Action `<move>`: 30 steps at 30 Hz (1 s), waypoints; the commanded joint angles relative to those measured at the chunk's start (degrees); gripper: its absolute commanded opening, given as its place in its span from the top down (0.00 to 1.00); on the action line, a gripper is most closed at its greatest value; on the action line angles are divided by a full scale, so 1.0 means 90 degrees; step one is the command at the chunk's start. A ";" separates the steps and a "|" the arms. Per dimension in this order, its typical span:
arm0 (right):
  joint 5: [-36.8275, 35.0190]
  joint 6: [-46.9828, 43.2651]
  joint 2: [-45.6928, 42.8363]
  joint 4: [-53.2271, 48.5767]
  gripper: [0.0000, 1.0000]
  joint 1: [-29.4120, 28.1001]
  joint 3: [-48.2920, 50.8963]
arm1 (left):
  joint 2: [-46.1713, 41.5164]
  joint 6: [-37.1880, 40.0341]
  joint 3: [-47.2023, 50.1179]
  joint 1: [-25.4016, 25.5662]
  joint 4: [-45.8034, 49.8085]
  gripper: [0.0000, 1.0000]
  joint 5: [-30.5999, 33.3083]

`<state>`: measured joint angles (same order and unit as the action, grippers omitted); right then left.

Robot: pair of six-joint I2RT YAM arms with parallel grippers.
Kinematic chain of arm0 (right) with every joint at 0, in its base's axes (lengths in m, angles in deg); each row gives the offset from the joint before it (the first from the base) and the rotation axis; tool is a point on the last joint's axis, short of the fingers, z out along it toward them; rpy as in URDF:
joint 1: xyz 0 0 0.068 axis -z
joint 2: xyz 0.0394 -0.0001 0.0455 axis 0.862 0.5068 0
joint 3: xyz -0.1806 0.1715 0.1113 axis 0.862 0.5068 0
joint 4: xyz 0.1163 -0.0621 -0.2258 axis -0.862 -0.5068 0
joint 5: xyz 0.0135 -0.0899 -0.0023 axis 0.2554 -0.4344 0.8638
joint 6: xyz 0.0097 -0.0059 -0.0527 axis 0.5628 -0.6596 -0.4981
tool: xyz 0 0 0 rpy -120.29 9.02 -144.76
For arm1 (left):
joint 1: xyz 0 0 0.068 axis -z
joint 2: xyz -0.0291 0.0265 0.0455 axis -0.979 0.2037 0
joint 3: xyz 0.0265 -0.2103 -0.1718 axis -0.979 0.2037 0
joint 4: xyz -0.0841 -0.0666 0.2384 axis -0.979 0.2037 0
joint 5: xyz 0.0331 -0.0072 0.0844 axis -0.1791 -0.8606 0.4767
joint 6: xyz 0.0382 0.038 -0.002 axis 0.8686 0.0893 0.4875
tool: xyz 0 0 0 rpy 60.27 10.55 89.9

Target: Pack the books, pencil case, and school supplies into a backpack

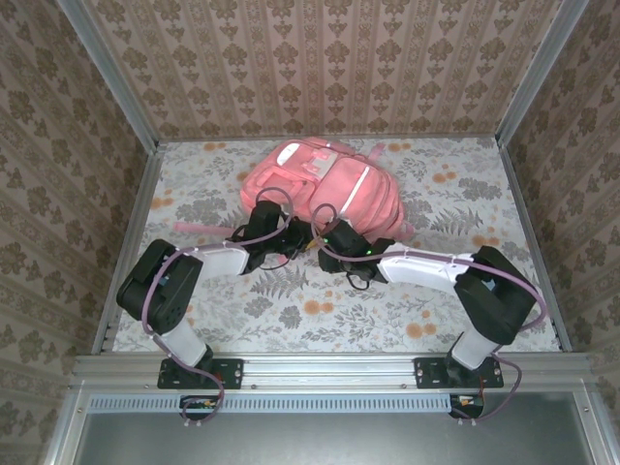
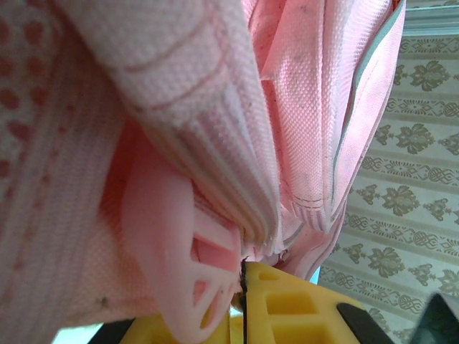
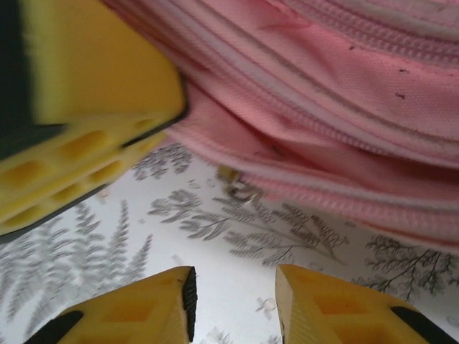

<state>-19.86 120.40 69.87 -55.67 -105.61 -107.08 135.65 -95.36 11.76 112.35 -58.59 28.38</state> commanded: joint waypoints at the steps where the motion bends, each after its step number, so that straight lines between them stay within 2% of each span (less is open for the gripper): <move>1: -0.0869 -0.0026 0.0272 0.0262 0.67 -0.0003 -0.0305 | -0.0004 0.0206 -0.0361 0.0048 -0.0194 0.90 -0.0197; 10: -0.0870 -0.0381 0.0518 0.0919 0.60 0.0042 -0.0491 | 0.0101 0.0180 -0.0393 0.0097 -0.0209 0.90 -0.0215; 16: -0.1238 -0.0593 0.0499 0.0895 0.62 0.0040 -0.0564 | 0.0104 0.0266 -0.0434 0.0090 -0.0169 0.90 -0.0242; 30: -0.1790 -0.0764 0.0102 0.1054 0.92 0.0043 -0.0197 | 0.0172 0.0265 -0.0500 0.0068 -0.0077 0.93 -0.0215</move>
<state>-31.42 114.23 73.71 -49.06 -105.46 -109.49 137.11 -94.72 9.27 112.66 -57.39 28.36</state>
